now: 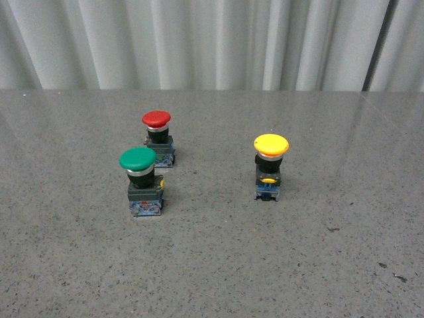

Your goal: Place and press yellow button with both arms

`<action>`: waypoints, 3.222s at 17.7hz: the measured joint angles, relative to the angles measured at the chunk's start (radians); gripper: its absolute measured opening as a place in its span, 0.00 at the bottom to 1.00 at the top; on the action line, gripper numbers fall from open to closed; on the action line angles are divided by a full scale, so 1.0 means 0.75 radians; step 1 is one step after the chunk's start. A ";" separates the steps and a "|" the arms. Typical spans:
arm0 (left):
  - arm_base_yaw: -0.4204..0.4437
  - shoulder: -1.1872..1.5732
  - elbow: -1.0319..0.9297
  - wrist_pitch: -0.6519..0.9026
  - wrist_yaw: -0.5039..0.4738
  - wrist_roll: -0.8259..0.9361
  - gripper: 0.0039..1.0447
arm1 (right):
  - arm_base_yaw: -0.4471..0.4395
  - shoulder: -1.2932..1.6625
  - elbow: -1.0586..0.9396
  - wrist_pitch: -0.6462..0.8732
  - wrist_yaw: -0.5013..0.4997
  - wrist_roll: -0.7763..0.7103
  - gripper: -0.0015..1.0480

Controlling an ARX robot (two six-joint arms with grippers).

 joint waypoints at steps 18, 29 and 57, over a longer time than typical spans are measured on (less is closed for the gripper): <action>0.000 0.000 0.000 0.001 0.000 -0.001 0.94 | 0.596 2.321 1.108 0.747 0.013 0.024 0.38; 0.000 0.000 0.000 0.001 -0.001 -0.001 0.94 | 0.596 2.346 1.091 0.713 0.004 -0.012 0.02; 0.000 0.000 0.000 0.001 0.000 -0.001 0.94 | 0.545 1.455 0.565 0.843 0.249 0.153 0.02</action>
